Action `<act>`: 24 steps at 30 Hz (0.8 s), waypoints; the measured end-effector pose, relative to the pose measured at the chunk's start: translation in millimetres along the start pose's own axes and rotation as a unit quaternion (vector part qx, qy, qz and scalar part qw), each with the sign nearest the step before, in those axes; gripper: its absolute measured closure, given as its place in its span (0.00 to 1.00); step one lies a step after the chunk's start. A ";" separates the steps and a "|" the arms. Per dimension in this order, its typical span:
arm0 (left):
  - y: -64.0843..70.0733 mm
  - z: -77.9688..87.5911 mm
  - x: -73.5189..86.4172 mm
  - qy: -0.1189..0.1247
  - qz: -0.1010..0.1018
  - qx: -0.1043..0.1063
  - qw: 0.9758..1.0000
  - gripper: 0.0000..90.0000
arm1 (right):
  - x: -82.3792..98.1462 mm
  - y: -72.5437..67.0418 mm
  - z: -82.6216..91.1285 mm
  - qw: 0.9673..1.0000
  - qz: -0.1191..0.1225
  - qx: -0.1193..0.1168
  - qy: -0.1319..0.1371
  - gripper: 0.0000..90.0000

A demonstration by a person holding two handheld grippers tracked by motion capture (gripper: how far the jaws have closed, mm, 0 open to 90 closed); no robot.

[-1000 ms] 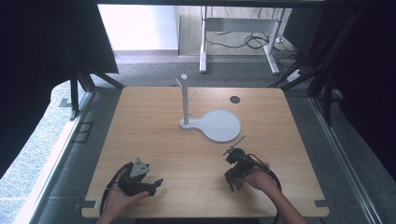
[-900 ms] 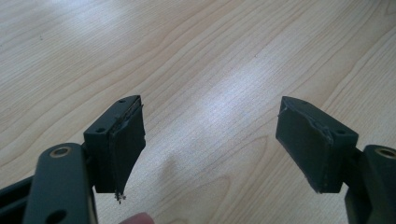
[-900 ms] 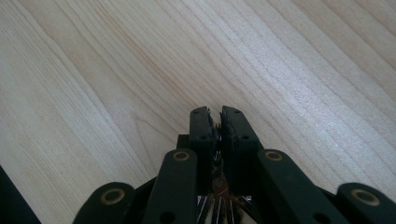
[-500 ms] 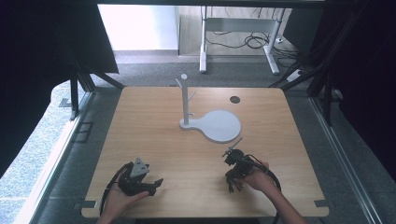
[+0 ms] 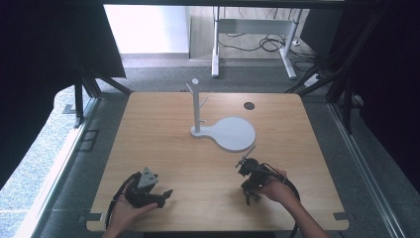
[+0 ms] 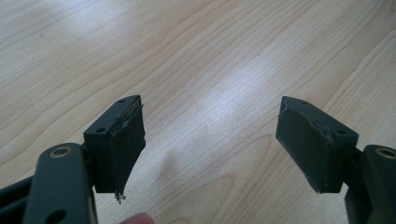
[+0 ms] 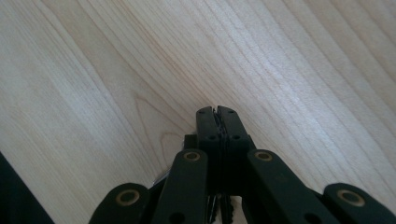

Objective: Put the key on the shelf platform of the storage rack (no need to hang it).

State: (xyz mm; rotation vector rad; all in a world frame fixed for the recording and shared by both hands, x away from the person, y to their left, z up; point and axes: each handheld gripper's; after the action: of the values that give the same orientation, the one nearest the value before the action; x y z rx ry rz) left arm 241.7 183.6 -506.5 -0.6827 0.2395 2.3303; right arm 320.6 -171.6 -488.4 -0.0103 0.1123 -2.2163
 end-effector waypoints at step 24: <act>0.2 1.2 -0.5 0.002 -0.001 0.000 1.000 0.27 | 15.3 7.5 47.2 0.999 -0.009 0.018 0.036 1.00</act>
State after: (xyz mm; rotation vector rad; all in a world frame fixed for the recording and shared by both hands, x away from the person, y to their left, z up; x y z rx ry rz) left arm 241.4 183.6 -505.2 -0.6879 0.2415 2.3262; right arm 319.5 -192.0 -442.6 0.0896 0.1123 -2.2375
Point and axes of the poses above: each handheld gripper's, and its own axes: z roughly backward along the jaws, x roughly out of its underside, y roughly to its right, and after that the axes turned 12 degrees about -y, right-handed
